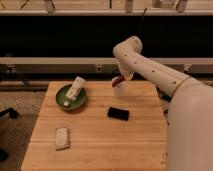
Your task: Place the pepper in the ceramic cup
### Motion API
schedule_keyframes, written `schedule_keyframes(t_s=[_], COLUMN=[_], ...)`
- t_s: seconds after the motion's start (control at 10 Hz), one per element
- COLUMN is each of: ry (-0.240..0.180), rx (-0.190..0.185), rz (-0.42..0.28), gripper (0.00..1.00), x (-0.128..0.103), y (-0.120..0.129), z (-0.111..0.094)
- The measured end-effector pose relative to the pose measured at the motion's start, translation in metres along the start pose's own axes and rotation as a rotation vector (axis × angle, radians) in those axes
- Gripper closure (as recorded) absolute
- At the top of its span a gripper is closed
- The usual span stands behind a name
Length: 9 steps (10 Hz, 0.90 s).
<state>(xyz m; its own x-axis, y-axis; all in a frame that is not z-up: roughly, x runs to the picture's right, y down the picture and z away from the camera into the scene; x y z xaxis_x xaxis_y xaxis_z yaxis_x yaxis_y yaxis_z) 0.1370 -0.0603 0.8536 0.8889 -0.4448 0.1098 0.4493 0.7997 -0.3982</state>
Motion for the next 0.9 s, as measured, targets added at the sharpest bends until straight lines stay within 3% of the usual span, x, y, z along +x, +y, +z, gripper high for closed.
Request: schedule_keyframes(t_s=[0.1, 0.4, 0.6, 0.9], ry=[0.0, 0.0, 0.0, 0.001], rx=[-0.001, 0.003, 0.005, 0.006], rz=[-0.002, -0.01, -0.015, -0.023], gripper=[0.72, 0.55, 0.6, 0.6], x=[0.0003, 0.0016, 0.0023, 0.0034], y=[0.0007, -0.0002, -0.0005, -0.0011], z=[0.0013, 0.0008, 0.0009, 0.0014])
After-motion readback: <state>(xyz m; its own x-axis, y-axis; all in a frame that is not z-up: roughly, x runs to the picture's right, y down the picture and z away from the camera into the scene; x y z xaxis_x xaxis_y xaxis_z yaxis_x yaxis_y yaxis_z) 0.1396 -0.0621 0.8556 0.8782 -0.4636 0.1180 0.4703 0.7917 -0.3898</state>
